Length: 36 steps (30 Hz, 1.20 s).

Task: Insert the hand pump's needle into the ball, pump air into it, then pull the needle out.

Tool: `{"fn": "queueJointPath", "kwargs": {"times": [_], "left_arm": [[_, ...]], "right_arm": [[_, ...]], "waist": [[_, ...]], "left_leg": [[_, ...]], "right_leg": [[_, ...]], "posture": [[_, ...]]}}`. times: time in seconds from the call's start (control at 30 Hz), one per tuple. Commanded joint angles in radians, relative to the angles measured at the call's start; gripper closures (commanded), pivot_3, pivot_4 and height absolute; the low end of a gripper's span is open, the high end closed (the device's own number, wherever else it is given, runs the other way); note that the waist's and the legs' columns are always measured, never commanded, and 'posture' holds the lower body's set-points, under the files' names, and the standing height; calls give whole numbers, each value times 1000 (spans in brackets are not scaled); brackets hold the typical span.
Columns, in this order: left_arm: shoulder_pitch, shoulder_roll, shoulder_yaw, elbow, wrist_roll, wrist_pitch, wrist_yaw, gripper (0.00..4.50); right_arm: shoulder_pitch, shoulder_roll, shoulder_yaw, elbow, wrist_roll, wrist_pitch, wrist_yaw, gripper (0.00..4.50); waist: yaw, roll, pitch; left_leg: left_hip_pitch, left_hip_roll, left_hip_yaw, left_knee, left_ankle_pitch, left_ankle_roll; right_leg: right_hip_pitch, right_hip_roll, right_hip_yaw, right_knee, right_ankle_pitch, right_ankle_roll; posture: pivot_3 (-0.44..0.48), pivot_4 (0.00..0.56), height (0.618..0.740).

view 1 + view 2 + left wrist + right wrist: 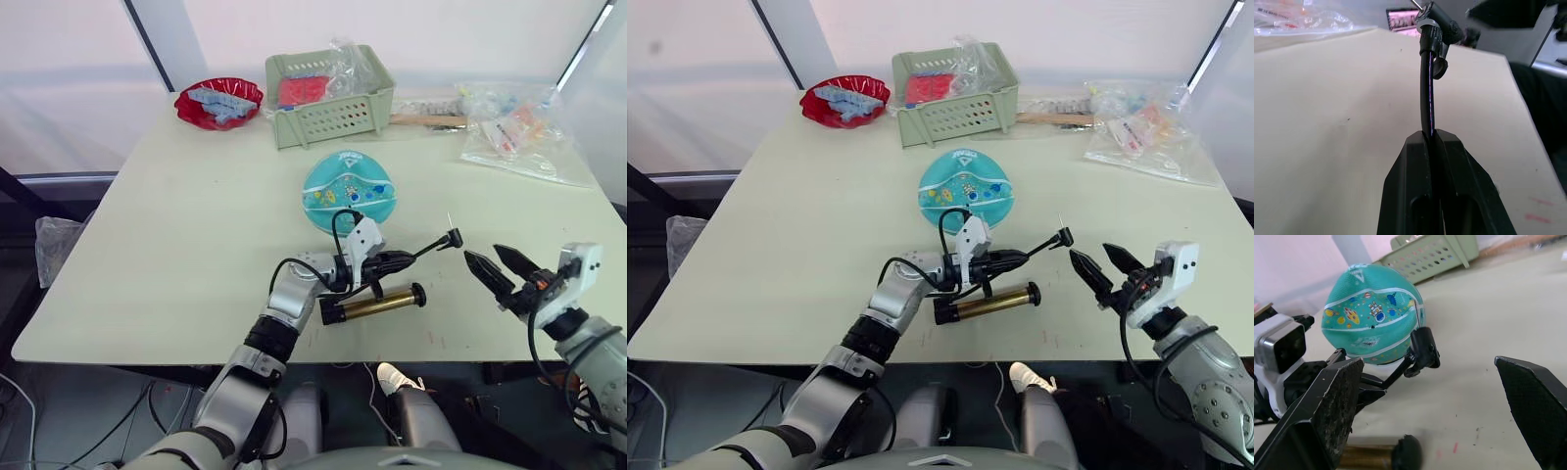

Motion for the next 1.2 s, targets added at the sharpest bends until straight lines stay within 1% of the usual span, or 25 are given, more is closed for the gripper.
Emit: {"fn": "queueJointPath", "kwargs": {"times": [0.03,0.23,0.53,0.6,0.67,0.7,0.73,0.77,0.83,0.9,1.17,1.2], "left_arm": [[-3,-10,7,-71,-51,8,-43,4432],[3,-8,15,-102,-88,43,-66,4432],[6,-6,19,-119,-95,58,-66,4432],[10,-5,17,-124,-96,60,-68,4500],[14,-3,14,-127,-96,59,-69,4500],[16,-2,13,-128,-96,59,-69,4500],[18,-1,13,-128,-95,58,-69,4500],[20,1,12,-128,-94,58,-69,4500],[23,2,12,-127,-94,57,-69,4500],[26,4,11,-127,-93,56,-70,4500],[17,2,20,-107,-76,23,-46,4500],[15,1,26,-105,-79,14,-44,4121]], "right_arm": [[-38,2,-5,-22,71,44,-30,0],[-103,42,14,0,123,68,-58,0],[-135,45,38,3,143,86,-47,0],[-136,47,37,3,145,85,-47,510],[-137,50,38,1,144,81,-46,1147],[-136,50,38,0,141,78,-45,1706],[-136,51,37,0,141,76,-46,2399],[-135,53,36,-1,141,75,-48,2738],[-131,52,36,-3,138,73,-47,3821],[-127,52,38,-4,134,71,-43,4139],[-111,40,50,-12,98,66,-25,4139],[-107,33,55,-14,82,61,-13,4139]], "waist": [[-1,0,0],[-2,0,0],[-2,0,0],[-2,0,0],[-2,0,0],[-2,0,0],[-2,0,0],[-2,0,0],[-2,0,0],[-2,0,0],[-2,0,0],[-2,0,0]], "left_leg": [[0,0,0,0,0,0],[0,0,-1,0,0,0],[0,0,-1,0,0,0],[0,0,-2,0,0,0],[0,0,-2,0,0,0],[0,0,-1,0,0,0],[0,0,-1,0,0,0],[0,0,-1,0,0,0],[0,0,-2,0,0,0],[0,0,-2,0,0,0],[0,0,-2,0,0,0],[0,0,-2,0,0,0]], "right_leg": [[0,0,0,0,0,0],[0,0,-1,0,0,0],[0,0,-1,0,0,0],[0,0,-1,0,0,0],[0,0,-1,0,0,0],[0,0,-1,0,0,0],[0,0,-1,0,0,0],[0,0,-1,0,0,0],[0,0,-1,0,0,0],[0,0,-1,0,0,0],[0,0,-1,0,0,0],[0,0,-1,0,0,0]], "posture": [[0,150,736],[0,150,736],[0,150,736],[0,150,736],[0,150,736],[0,150,736],[0,150,736],[0,150,736],[0,150,736],[0,150,736],[0,150,736],[0,150,736]]}}
